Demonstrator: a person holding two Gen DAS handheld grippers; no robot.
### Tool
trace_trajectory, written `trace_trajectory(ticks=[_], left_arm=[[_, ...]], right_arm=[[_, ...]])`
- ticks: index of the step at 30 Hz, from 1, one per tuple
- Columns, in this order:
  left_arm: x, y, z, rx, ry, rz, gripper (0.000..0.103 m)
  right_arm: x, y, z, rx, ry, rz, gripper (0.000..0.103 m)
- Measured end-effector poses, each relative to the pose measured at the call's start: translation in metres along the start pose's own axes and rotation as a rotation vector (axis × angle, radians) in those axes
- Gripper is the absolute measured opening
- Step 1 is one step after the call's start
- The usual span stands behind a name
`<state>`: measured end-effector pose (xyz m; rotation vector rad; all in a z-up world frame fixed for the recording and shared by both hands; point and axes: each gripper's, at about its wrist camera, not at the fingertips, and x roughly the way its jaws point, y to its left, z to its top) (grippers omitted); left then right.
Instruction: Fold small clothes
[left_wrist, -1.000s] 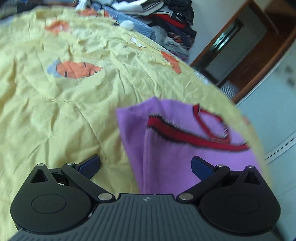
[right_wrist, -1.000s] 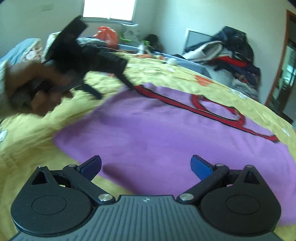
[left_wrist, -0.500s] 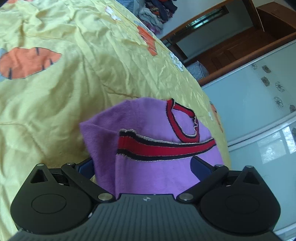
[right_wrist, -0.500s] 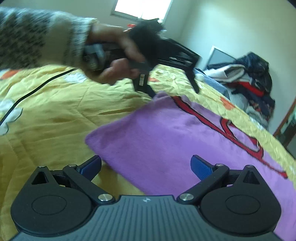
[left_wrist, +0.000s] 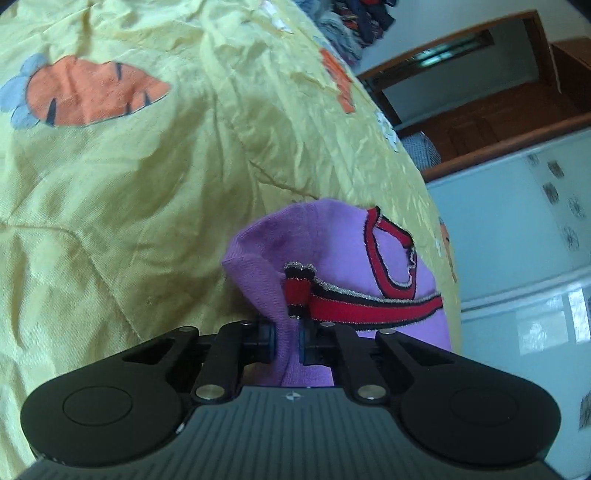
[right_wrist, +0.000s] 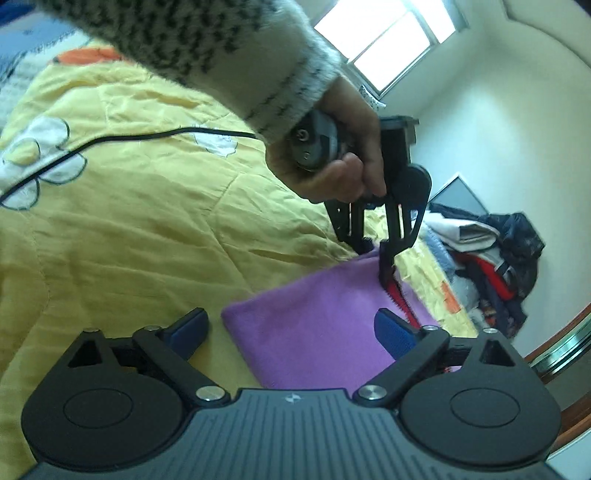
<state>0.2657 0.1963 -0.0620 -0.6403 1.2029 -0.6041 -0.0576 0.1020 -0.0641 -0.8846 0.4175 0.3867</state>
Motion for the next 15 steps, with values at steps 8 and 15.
trace_trajectory(ticks=[8,15], left_arm=[[0.004,-0.008,-0.002,0.003,-0.026,0.036,0.015],[-0.004,-0.019,-0.006,0.059,-0.065,0.077,0.009]], right_arm=[[0.019,-0.005,-0.006,0.021,0.089,0.015,0.009],[0.019,-0.012,-0.009,0.091,0.078,0.033,0.008]])
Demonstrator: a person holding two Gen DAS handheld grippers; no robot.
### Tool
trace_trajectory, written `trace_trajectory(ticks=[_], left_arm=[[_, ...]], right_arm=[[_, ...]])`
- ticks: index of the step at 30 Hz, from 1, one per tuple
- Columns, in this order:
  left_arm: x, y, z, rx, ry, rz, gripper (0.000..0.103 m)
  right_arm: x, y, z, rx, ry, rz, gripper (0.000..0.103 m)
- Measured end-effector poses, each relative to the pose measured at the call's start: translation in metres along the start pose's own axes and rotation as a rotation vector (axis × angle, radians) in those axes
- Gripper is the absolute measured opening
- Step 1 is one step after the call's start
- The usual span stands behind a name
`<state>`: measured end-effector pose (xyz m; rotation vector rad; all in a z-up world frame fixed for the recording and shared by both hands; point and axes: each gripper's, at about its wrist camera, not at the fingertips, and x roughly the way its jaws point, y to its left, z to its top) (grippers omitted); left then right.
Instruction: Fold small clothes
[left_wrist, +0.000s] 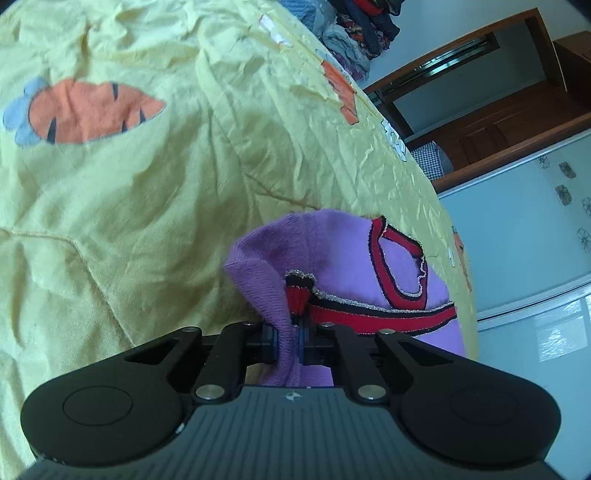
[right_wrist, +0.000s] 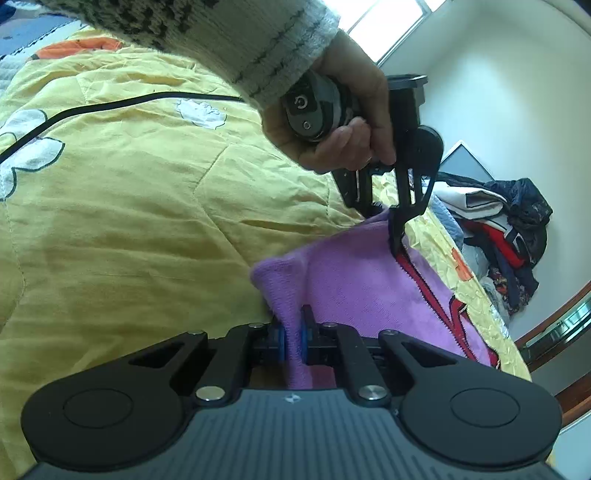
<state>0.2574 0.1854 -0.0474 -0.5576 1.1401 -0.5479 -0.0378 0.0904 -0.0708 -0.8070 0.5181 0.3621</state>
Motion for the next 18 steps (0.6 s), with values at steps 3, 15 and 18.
trace_trajectory(ticks=[3,15,18], left_arm=[[-0.003,-0.019,0.002,0.057,-0.003,0.03,0.009],[0.024,-0.089,0.007,0.056,0.014,0.058,0.008],[0.041,-0.112,0.008,0.048,0.011,0.057,0.008]], right_arm=[[0.001,-0.005,-0.001,0.056,-0.01,0.016,0.008],[-0.024,-0.109,-0.047,0.697,-0.13,0.218,0.005],[-0.035,-0.144,-0.077,0.857,-0.165,0.214,0.005]])
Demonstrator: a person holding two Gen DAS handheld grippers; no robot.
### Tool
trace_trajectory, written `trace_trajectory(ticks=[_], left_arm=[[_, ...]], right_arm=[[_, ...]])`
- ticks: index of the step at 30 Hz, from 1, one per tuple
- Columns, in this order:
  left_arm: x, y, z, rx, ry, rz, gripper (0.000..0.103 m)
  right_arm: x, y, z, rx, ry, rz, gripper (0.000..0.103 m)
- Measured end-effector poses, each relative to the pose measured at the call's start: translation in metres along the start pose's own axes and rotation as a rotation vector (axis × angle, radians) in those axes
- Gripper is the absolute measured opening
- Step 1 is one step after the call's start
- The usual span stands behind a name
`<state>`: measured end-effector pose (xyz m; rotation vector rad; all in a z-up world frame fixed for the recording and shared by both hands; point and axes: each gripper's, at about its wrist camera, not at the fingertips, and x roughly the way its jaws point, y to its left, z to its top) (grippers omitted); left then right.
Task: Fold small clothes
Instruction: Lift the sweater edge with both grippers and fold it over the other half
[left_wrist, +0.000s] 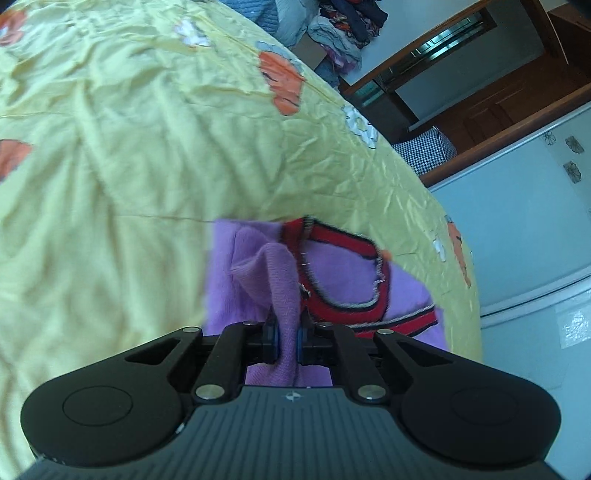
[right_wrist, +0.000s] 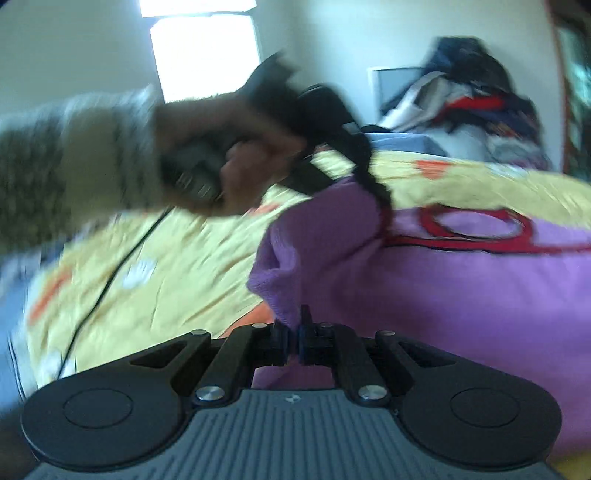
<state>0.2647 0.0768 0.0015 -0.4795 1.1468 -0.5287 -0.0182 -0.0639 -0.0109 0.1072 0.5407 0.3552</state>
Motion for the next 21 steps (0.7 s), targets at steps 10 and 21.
trace_trajectory(ticks=[10,21], left_arm=[[0.074,-0.072,-0.01,0.025,0.049,0.033,0.008],[0.134,-0.137,-0.038,0.162,0.089,0.117,0.009]], right_arm=[[-0.057,-0.113,-0.016,0.311,-0.071,-0.087,0.005],[-0.09,-0.156,-0.05,0.419,-0.045,-0.143,0.005]])
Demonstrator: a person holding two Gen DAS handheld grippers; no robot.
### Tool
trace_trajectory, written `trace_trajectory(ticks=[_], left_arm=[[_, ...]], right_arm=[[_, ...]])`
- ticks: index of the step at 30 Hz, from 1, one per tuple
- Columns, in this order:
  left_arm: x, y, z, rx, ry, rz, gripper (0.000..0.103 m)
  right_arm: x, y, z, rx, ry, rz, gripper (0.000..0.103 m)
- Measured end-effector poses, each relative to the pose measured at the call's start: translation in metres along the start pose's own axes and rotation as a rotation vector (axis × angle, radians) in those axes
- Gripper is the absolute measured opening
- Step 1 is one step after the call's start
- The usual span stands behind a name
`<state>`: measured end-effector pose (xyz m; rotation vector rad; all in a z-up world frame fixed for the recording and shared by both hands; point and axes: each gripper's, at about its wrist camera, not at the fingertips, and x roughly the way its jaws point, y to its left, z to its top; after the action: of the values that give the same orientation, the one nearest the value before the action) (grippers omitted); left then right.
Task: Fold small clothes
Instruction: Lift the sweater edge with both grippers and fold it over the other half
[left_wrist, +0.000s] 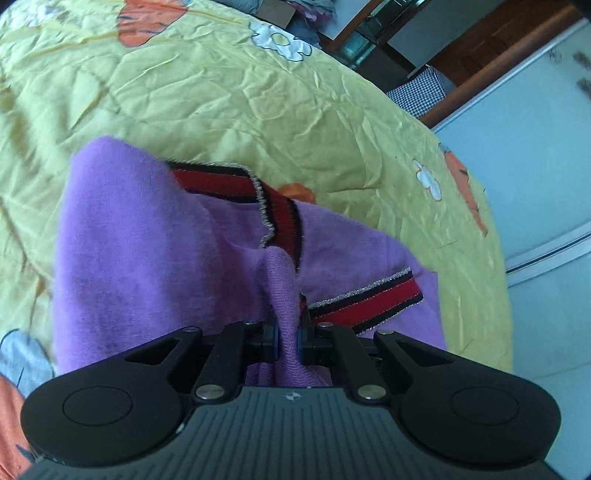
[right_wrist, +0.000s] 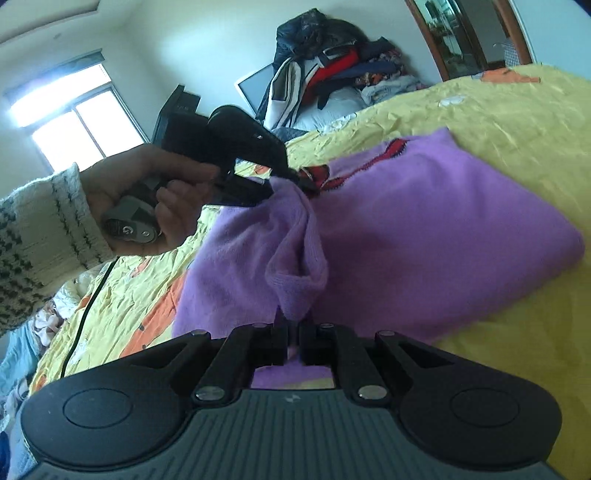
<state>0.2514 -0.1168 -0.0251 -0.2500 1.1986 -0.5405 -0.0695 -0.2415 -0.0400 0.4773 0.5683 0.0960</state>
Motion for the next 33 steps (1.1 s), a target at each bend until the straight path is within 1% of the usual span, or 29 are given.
trace_trajectory(ticks=[1,3,4,5,6,7,8,9,10,11,14,19,23,29,33], left_arm=[[0.001,-0.002,0.001,0.009,-0.001,0.013,0.009],[0.001,-0.004,0.0,0.013,-0.002,0.027,0.009],[0.001,-0.005,0.0,0.015,-0.004,0.034,0.009],[0.0,-0.006,-0.001,0.02,-0.007,0.04,0.009],[0.0,-0.007,-0.001,0.024,-0.009,0.045,0.009],[-0.001,-0.008,-0.001,0.026,-0.01,0.05,0.009],[-0.002,-0.008,-0.001,0.026,-0.011,0.053,0.009],[-0.003,-0.009,-0.002,0.027,-0.014,0.057,0.009],[-0.004,-0.01,-0.001,0.026,-0.019,0.063,0.008],[-0.005,-0.012,-0.002,0.027,-0.026,0.066,0.008],[-0.011,-0.022,-0.002,0.054,-0.046,0.067,0.008],[-0.011,-0.047,0.003,0.079,-0.062,0.046,0.008],[0.004,-0.071,0.003,0.107,-0.056,0.04,0.008],[0.028,-0.102,-0.005,0.147,-0.055,0.024,0.008],[0.038,-0.13,-0.014,0.228,-0.071,0.059,0.009]], right_arm=[[0.003,0.001,0.002,-0.011,0.009,-0.015,0.008],[0.01,-0.001,0.006,0.019,0.045,-0.039,0.021],[0.01,-0.002,0.008,0.032,0.044,-0.031,0.038],[0.009,-0.003,0.008,0.029,0.032,-0.015,0.057],[0.008,-0.002,0.008,0.016,0.011,-0.001,0.063],[0.007,-0.001,0.008,-0.002,-0.002,0.008,0.065],[0.009,0.0,0.008,-0.018,-0.001,0.012,0.062],[0.011,0.0,0.009,-0.019,0.002,0.026,0.055],[0.012,-0.002,0.01,-0.011,-0.001,0.035,0.015],[0.013,-0.003,0.01,-0.008,-0.001,0.028,0.005],[0.002,-0.007,0.014,-0.006,-0.063,0.036,0.005],[-0.012,-0.018,0.023,0.026,-0.118,0.032,0.005],[-0.026,-0.031,0.028,0.038,-0.144,0.005,0.005],[-0.039,-0.056,0.033,0.09,-0.159,-0.027,0.005],[-0.047,-0.071,0.027,0.128,-0.17,-0.05,0.005]])
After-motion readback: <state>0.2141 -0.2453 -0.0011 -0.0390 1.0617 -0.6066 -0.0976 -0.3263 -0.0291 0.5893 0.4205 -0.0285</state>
